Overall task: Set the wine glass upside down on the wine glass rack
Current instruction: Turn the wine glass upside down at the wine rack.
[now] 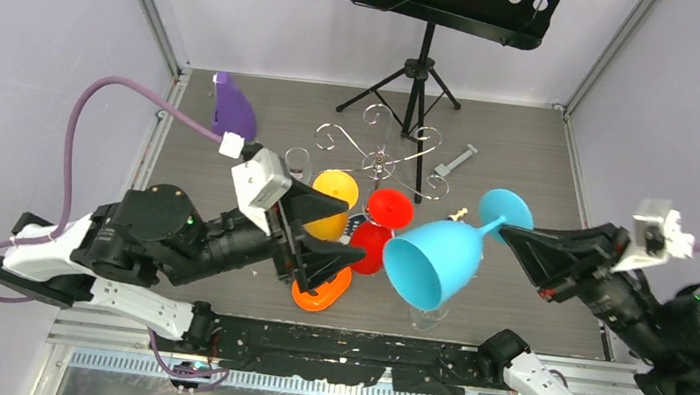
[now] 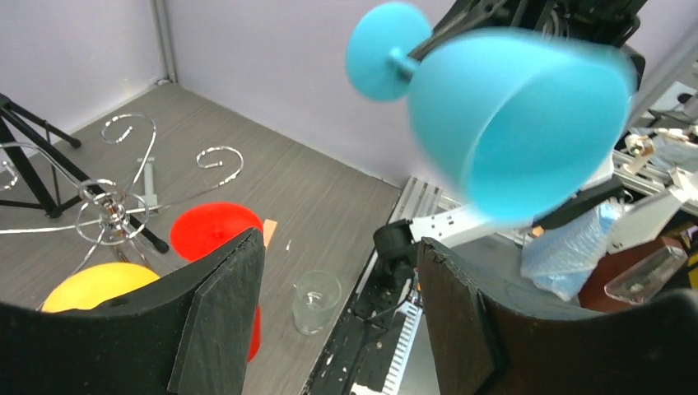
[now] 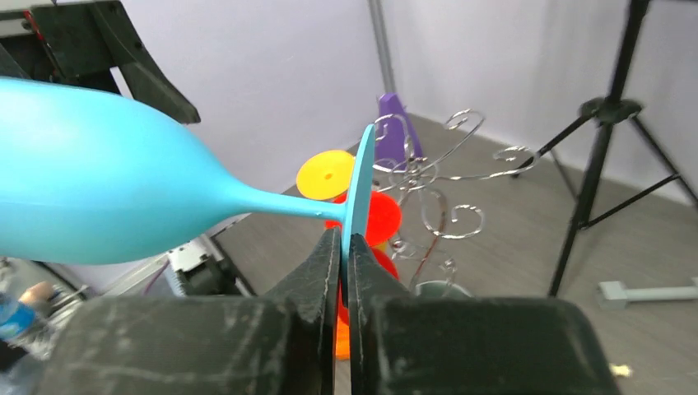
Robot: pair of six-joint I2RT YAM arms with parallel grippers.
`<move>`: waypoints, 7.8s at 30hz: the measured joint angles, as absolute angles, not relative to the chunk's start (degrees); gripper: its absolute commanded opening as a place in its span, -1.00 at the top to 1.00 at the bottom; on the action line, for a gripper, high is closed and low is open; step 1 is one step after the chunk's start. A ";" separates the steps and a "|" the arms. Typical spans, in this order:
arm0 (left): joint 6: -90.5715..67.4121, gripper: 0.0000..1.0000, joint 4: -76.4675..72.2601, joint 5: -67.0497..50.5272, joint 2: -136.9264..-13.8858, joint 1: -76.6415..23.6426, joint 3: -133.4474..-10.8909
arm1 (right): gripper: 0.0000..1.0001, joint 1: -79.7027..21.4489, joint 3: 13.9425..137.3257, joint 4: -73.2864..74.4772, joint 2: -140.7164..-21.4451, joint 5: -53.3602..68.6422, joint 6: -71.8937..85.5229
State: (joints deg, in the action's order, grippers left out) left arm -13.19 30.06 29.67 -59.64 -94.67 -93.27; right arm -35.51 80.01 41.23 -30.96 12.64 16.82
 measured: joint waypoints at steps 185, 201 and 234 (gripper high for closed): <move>-18.50 -0.37 30.30 19.79 -76.66 -59.48 -93.23 | 0.89 -35.40 52.88 18.59 -29.82 -13.56 -1.26; -19.33 -0.04 29.02 15.03 -78.63 -57.47 -90.06 | 0.89 -26.28 51.55 16.23 -35.40 0.16 -3.81; -19.11 0.25 26.72 14.90 -78.76 -56.23 -88.55 | 0.89 -20.45 33.58 -11.38 -35.88 30.15 2.22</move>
